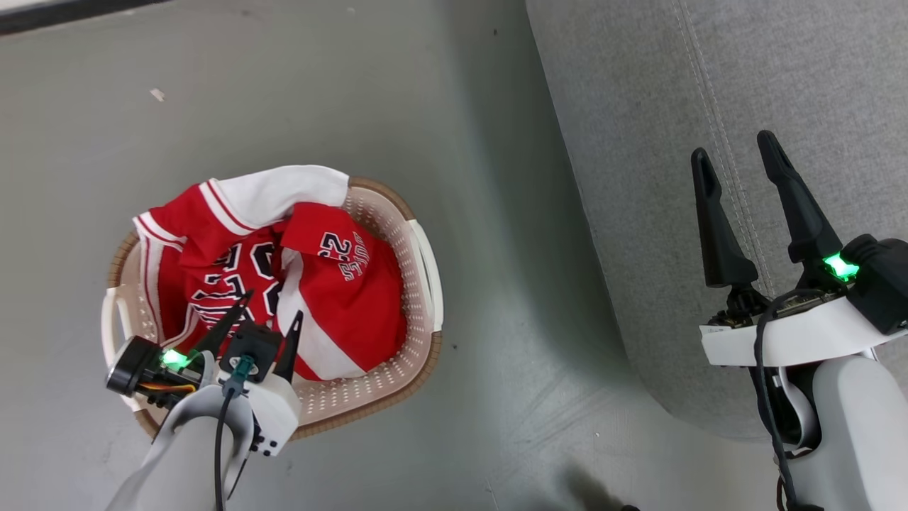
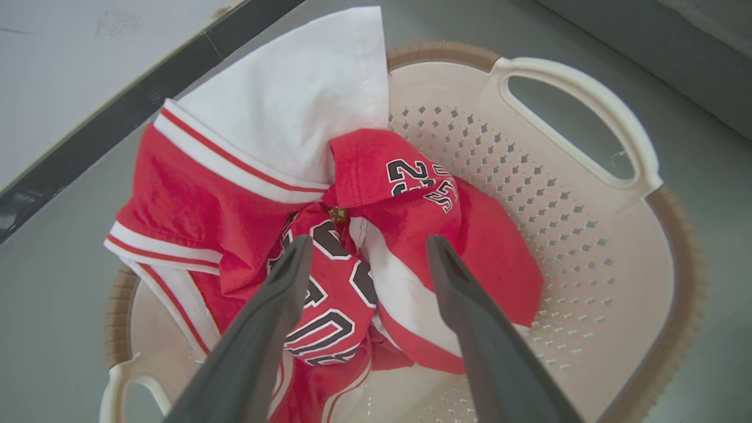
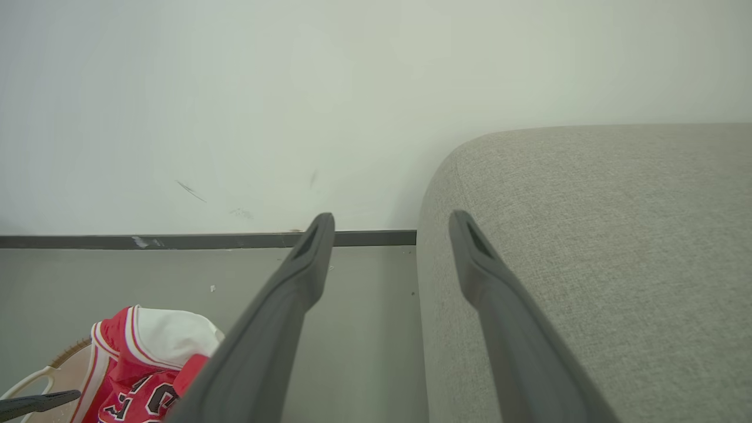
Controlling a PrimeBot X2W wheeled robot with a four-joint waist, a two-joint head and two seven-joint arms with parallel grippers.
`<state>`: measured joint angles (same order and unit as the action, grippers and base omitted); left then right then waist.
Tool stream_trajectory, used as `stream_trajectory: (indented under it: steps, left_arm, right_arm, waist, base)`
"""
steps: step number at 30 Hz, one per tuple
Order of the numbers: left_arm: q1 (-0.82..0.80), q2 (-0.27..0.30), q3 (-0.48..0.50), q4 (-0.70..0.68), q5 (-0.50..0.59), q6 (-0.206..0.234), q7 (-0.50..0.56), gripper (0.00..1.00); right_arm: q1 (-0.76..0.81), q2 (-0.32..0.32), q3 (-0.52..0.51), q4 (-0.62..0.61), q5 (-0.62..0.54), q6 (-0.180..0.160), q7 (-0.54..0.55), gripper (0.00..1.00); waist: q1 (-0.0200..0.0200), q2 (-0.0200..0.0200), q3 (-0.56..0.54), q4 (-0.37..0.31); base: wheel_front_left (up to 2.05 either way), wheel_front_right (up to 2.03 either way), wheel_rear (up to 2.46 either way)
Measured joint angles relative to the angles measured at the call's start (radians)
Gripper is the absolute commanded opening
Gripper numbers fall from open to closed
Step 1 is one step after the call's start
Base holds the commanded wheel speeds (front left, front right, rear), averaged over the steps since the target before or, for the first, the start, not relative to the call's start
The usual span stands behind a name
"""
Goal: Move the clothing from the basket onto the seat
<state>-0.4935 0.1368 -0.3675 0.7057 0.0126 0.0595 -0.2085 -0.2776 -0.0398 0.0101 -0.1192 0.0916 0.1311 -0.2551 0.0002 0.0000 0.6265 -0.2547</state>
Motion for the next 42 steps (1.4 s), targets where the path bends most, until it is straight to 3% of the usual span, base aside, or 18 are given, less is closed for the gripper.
stream_trajectory:
  steps: [18,42]
  left_arm:
    - [-0.101,0.068,0.046,0.109,0.007,0.044,0.001,1.0]
    - [-0.212,0.123,0.086,0.199,0.007,0.078,0.025,1.0]
  right_arm:
    - [-0.073,0.0,0.026,0.002,0.037,0.0,0.0,1.0]
    - [-0.143,0.0,0.056,0.002,0.077,0.0,0.0,1.0]
  waist:
    - [0.0,0.0001,0.12,-0.075]
    - [-0.0001,0.0,0.235,-0.116]
  base:
    - [0.0,0.0,0.0]
    - [0.0,0.0,0.0]
